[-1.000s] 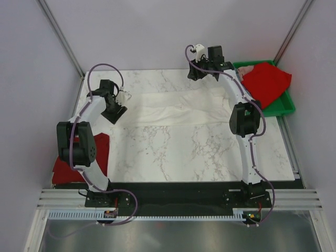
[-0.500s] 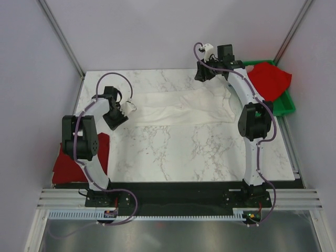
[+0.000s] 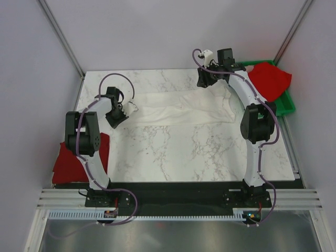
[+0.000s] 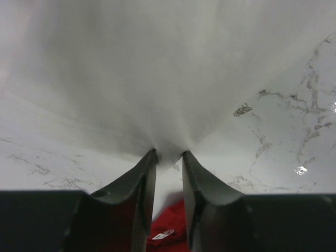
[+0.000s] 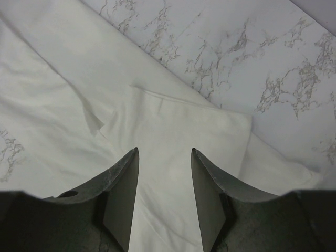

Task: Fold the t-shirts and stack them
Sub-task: Fold the tshirt

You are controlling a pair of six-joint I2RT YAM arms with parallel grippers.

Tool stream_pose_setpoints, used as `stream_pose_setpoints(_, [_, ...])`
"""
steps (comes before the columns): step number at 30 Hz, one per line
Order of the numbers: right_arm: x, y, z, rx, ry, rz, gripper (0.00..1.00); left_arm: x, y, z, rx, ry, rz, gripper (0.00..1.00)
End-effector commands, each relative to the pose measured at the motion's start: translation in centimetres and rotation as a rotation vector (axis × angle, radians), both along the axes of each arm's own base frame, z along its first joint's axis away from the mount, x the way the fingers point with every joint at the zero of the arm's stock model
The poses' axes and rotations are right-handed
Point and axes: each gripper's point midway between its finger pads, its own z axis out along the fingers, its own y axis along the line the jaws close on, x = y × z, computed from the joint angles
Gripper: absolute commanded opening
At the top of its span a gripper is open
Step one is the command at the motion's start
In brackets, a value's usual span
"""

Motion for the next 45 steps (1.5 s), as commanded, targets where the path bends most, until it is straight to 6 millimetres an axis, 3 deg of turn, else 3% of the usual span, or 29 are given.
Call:
stream_pose_setpoints(1, [-0.9,-1.2,2.2,-0.052,-0.058,0.002,0.52,0.1,-0.5,-0.5,-0.002,0.007,-0.059,0.30])
stream_pose_setpoints(4, [-1.5,-2.2,0.9,-0.102,-0.032,-0.026,0.51,0.0,-0.7,-0.7,-0.004,0.020,-0.058,0.17])
stream_pose_setpoints(5, [-1.8,-2.7,0.0,-0.126,-0.011,-0.048,0.50,-0.3,-0.7,-0.6,-0.001,0.029,-0.057,0.05])
stream_pose_setpoints(6, [-1.7,-3.7,-0.6,-0.163,0.001,-0.084,0.50,-0.2,-0.9,-0.4,-0.002,0.024,-0.057,0.02])
stream_pose_setpoints(11, [-3.5,-6.3,-4.2,-0.301,0.095,-0.139,0.48,-1.1,-2.4,2.0,0.001,0.038,-0.095,0.02])
stream_pose_setpoints(14, [-4.2,-7.5,-5.5,-0.364,0.122,-0.155,0.47,-2.7,-2.9,3.8,0.004,0.075,-0.124,0.02])
stream_pose_setpoints(19, [-4.1,-8.7,-7.8,-0.433,0.168,-0.184,0.47,-7.4,-2.8,6.3,0.018,0.174,-0.157,0.02])
stream_pose_setpoints(23, [-3.6,-9.0,-9.8,-0.462,0.202,-0.195,0.46,-11.4,-3.3,6.8,0.010,0.252,-0.178,0.02])
stream_pose_setpoints(31, [-1.4,-7.3,-13.9,-0.534,0.198,-0.131,0.45,-18.1,-7.1,7.0,-0.048,0.370,-0.259,0.02])
stream_pose_setpoints(35, [0.1,-5.4,-14.7,-0.569,0.157,-0.089,0.45,-21.6,-9.9,6.7,-0.070,0.437,-0.310,0.03])
stream_pose_setpoints(36, [1.0,-5.0,-14.1,-0.567,0.128,-0.090,0.45,-22.4,-10.7,6.6,-0.095,0.455,-0.314,0.04])
stream_pose_setpoints(39, [2.4,-3.4,-15.4,-0.581,0.094,-0.060,0.45,-24.6,-13.0,6.3,-0.123,0.515,-0.348,0.06])
stream_pose_setpoints(42, [4.2,-1.5,-15.5,-0.577,0.034,-0.052,0.45,-26.4,-15.8,6.3,-0.169,0.577,-0.383,0.13])
stream_pose_setpoints(45, [5.8,0.2,-15.0,-0.578,-0.051,-0.054,0.46,-27.2,-18.1,7.4,-0.226,0.604,-0.430,0.37])
